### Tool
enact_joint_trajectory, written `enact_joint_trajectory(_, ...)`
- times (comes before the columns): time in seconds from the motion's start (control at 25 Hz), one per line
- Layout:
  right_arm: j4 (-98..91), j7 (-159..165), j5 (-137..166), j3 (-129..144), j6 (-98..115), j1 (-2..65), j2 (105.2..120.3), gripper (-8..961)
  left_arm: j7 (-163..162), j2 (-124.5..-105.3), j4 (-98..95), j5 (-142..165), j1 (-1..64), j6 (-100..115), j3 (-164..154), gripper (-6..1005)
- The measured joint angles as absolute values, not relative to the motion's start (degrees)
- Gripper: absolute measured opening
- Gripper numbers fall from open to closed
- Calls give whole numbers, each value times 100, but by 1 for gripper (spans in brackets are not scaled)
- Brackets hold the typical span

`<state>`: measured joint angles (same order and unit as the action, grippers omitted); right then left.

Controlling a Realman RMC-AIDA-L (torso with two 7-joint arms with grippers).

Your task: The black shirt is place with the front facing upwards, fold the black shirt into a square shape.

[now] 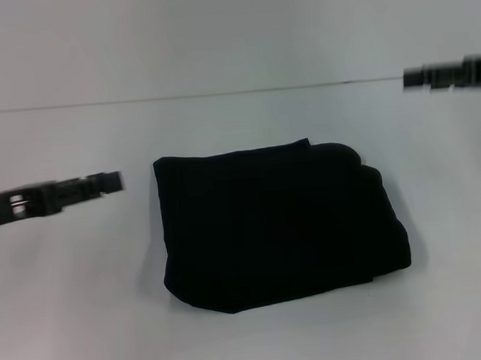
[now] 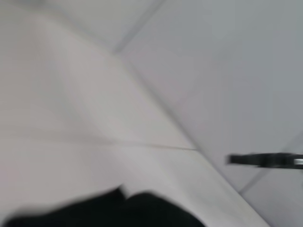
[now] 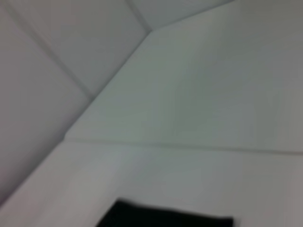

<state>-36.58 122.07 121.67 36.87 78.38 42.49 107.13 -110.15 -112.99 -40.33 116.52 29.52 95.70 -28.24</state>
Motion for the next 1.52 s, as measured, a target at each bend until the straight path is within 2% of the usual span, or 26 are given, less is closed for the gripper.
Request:
enact_joint_trajectory(0.16, -3769, 10889, 12169, 3665, 7829, 3952, 11213, 739, -9838, -11511, -3997, 11714, 3176, 9026, -3227, 465)
enact_joint_trajectory(0.24, -3885, 10527, 12161, 3657, 7810, 3839, 11436, 703, -9794, -11543, -4000, 11796, 3292, 8671, -3646, 560)
enact_joint_trajectory(0.32, -4007, 10233, 12161, 3656, 7793, 3749, 11648, 667, -9809, -11551, -4015, 11822, 3417, 8534, -3961, 789)
enact_joint_trajectory(0.4, -4073, 9982, 12156, 3640, 7764, 3696, 11797, 630, -9823, -11553, -4029, 11832, 3543, 8526, -4149, 819)
enact_joint_trajectory(0.48, -4073, 9781, 12148, 3660, 7756, 3683, 11881, 594, -9857, -11545, -4033, 11848, 3642, 8547, -4279, 848)
enact_joint_trajectory(0.72, -4015, 9090, 12138, 3754, 8044, 3727, 11950, 727, -10132, -11556, -3984, 11882, 3869, 8496, -4659, 937)
enact_joint_trajectory(0.92, -4021, 8742, 12137, 3785, 8426, 3746, 11960, 932, -10217, -11626, -3994, 11888, 3896, 8454, -4780, 952)
enact_joint_trajectory(1.52, -3959, 8251, 12145, 3795, 8415, 3687, 11966, 944, -10445, -11684, -3980, 11839, 3970, 8391, -4728, 952)
